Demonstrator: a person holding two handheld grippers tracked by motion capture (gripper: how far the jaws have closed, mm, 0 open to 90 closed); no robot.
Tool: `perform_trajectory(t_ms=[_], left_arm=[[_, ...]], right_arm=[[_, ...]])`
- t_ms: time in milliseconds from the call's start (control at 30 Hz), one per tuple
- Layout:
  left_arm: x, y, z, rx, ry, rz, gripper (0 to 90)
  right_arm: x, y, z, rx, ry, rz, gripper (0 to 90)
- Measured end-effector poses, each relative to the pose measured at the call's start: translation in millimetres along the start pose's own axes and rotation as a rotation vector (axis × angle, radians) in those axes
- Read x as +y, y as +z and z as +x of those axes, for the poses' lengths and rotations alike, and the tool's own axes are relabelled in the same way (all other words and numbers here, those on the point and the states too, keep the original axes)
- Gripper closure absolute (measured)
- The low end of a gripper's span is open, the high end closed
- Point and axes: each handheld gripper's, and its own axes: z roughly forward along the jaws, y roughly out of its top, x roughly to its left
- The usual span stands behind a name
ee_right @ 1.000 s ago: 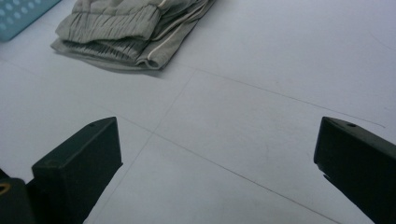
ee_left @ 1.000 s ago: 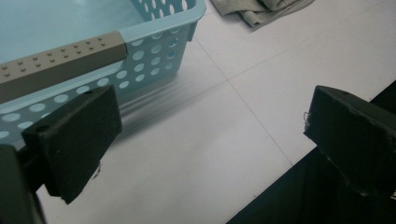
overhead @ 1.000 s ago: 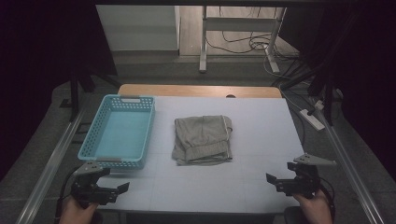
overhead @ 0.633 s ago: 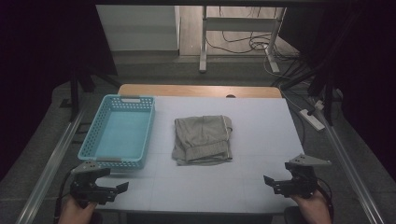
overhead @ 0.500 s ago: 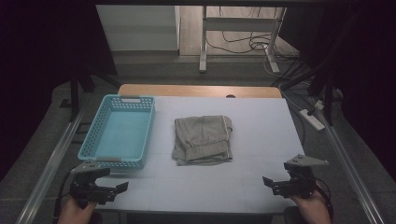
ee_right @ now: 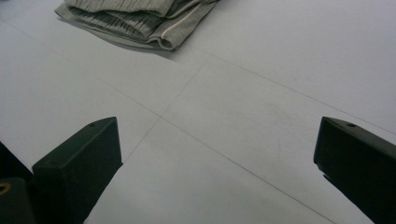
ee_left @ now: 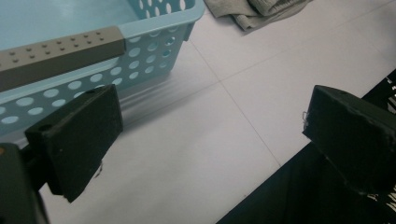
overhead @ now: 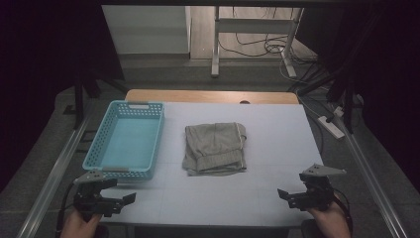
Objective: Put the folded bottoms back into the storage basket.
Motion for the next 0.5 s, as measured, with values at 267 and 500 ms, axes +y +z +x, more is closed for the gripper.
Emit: perform_trajectory(t_ms=[267, 500], left_arm=[[0.0, -1.4, -2.1, 0.000, 0.024, -0.012, 1.9], [2.7, 1.8, -4.9, -0.053, 0.064, -0.025, 2.3]], right_arm=[[0.3, 0.7, -0.7, 0.007, 0.006, 0.007, 1.3], [0.5, 1.4, -0.5, 0.009, 0.001, 0.015, 1.3]])
